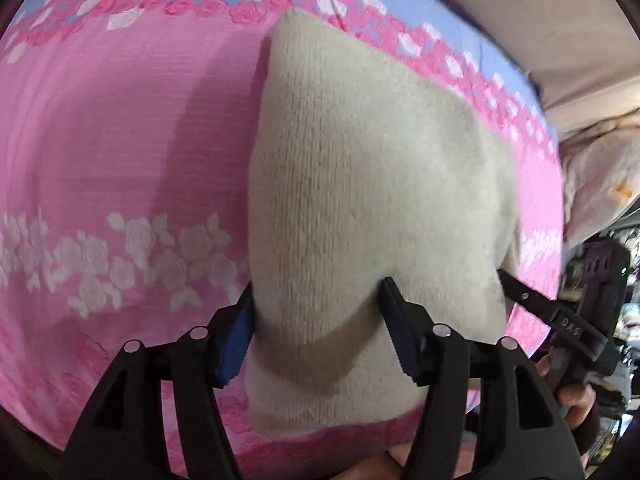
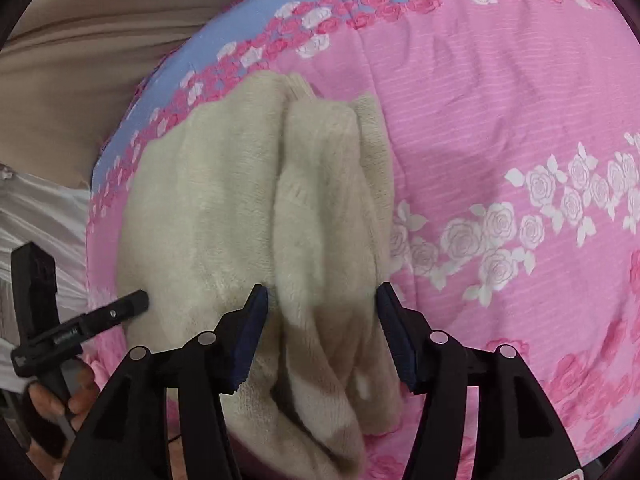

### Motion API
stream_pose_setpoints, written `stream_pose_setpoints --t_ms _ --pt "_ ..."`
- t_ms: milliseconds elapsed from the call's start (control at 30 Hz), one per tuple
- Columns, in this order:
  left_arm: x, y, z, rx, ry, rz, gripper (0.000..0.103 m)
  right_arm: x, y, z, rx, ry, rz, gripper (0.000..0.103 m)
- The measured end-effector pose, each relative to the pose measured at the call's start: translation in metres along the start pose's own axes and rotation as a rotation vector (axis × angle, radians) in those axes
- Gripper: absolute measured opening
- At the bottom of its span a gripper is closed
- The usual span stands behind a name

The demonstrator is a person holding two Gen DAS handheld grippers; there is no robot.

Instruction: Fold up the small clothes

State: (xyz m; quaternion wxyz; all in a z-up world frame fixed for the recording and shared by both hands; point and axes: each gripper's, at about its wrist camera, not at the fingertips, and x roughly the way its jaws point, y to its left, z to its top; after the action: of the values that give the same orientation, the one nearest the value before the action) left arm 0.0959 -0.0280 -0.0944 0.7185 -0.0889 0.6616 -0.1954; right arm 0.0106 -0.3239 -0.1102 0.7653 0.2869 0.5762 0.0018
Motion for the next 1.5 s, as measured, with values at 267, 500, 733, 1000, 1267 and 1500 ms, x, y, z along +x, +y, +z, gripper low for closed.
stream_pose_setpoints --t_ms 267,500,733,1000,1267,1500 --pt "0.01 -0.004 0.001 0.029 -0.018 0.041 0.076 0.028 0.001 0.008 0.047 0.05 0.039 0.083" --pt "0.025 -0.016 0.006 0.06 -0.029 0.068 0.082 0.041 -0.008 0.008 0.122 0.05 0.101 0.083" --pt "0.026 -0.021 0.014 0.067 -0.01 0.003 0.052 0.016 0.008 0.004 0.066 -0.009 0.062 0.039" --pt "-0.047 -0.075 0.01 0.205 -0.11 0.008 0.04 -0.076 0.048 0.014 -0.069 -0.217 0.004 0.025" --pt "-0.154 -0.15 0.021 0.362 -0.325 -0.053 0.04 -0.201 0.084 0.03 -0.154 -0.5 0.078 0.024" --pt "-0.257 -0.185 0.033 0.475 -0.541 -0.095 0.041 -0.289 0.131 0.042 -0.254 -0.693 0.156 0.024"
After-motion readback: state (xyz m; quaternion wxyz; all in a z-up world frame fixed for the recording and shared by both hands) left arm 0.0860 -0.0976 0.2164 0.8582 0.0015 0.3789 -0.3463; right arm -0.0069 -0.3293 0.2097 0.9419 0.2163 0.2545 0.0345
